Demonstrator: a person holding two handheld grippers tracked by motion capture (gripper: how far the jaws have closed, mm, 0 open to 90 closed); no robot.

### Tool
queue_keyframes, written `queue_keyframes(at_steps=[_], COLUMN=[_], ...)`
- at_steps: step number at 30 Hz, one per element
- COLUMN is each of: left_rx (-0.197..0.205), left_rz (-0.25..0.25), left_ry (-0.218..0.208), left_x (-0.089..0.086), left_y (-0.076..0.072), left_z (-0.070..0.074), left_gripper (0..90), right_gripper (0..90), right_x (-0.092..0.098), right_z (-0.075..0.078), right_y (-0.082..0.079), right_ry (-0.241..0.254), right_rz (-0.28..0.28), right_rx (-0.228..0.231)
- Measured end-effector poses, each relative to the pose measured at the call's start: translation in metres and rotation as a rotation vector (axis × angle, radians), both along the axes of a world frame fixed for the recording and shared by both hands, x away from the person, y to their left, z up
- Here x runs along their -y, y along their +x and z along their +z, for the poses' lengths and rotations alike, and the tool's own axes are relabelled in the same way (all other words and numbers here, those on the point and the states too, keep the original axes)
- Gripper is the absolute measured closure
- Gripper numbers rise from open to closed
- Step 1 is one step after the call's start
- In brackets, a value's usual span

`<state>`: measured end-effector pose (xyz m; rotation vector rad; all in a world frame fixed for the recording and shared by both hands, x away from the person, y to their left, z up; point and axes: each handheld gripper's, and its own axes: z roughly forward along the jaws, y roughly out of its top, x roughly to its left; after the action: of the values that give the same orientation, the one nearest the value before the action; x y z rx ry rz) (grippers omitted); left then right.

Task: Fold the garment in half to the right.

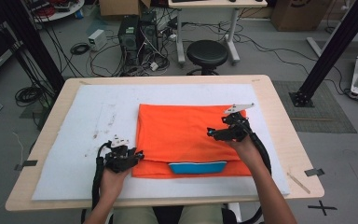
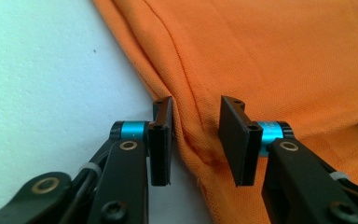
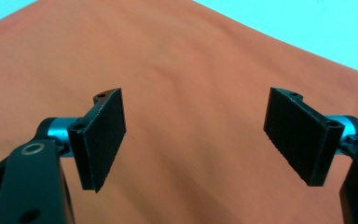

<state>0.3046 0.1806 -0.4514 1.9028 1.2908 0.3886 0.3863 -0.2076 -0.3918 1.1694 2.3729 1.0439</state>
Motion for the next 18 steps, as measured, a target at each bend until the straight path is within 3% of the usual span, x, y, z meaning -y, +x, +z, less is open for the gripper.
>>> queue_keyframes(at_steps=[7,18], left_rx=[0.005,-0.005], left_rz=[-0.027,-0.029], left_ry=[-0.004,-0.03], left_x=[0.002,-0.002], left_y=[-0.001,-0.003], left_z=[0.001,0.001], left_gripper=[79.9,83.0], right_gripper=[23.2,25.5], right_x=[-0.023,-0.074], right_z=[0.0,0.003], right_y=[0.022,0.059], right_ry=[0.024,-0.011], right_rz=[0.045,0.151], right_rx=[-0.047,-0.085])
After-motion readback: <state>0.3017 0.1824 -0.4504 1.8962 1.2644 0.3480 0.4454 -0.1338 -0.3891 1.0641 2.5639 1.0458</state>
